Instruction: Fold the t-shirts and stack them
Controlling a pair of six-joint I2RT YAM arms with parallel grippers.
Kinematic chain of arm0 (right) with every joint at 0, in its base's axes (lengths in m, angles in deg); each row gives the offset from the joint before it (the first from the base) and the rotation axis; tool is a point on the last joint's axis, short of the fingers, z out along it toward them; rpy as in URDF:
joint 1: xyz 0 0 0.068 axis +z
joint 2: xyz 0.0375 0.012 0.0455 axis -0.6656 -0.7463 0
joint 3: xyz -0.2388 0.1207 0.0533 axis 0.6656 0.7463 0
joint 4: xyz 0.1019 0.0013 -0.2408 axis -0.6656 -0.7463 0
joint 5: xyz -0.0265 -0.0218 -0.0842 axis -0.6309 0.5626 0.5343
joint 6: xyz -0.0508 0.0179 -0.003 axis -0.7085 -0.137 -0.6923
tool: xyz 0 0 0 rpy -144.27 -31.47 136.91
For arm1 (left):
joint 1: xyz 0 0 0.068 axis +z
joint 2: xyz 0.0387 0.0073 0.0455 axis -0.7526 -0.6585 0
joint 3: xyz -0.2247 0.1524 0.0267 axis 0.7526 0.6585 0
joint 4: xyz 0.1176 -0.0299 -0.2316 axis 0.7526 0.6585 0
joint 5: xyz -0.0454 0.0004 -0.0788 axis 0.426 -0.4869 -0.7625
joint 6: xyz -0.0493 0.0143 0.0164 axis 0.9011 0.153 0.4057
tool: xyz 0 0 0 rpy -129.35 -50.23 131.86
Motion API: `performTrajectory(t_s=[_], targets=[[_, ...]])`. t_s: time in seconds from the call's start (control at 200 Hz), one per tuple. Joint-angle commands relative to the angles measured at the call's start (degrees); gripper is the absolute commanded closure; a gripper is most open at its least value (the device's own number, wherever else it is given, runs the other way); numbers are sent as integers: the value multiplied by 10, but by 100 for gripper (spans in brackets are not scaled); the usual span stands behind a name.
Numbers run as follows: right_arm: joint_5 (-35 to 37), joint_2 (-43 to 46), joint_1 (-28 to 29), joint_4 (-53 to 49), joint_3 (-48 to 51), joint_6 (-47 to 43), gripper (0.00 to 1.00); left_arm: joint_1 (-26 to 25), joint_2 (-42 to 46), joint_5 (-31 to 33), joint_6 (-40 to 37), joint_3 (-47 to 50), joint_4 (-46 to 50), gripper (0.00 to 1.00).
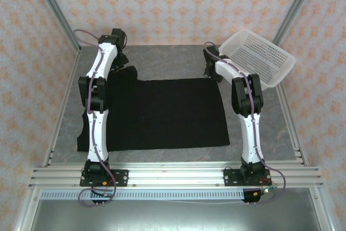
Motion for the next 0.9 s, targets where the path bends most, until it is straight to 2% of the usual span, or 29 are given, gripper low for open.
performTrajectory(t_s=[0.0, 0.335, 0.565, 0.741, 0.896], targets=[[17, 8, -12, -9, 6, -13, 100, -4, 55, 8, -8, 5, 14, 100], [72, 83, -13, -45, 17, -30, 100, -4, 74, -7, -30, -24, 4, 100], [97, 134, -13, -43, 65, -50, 100, -4, 139, 5, -30, 23, -10, 100], [48, 161, -9, -35, 97, -65, 100, -11, 225, 41, -31, 131, -3, 100], [52, 199, 0, -31, 154, -63, 100, -17, 343, 38, -30, 315, -34, 100]])
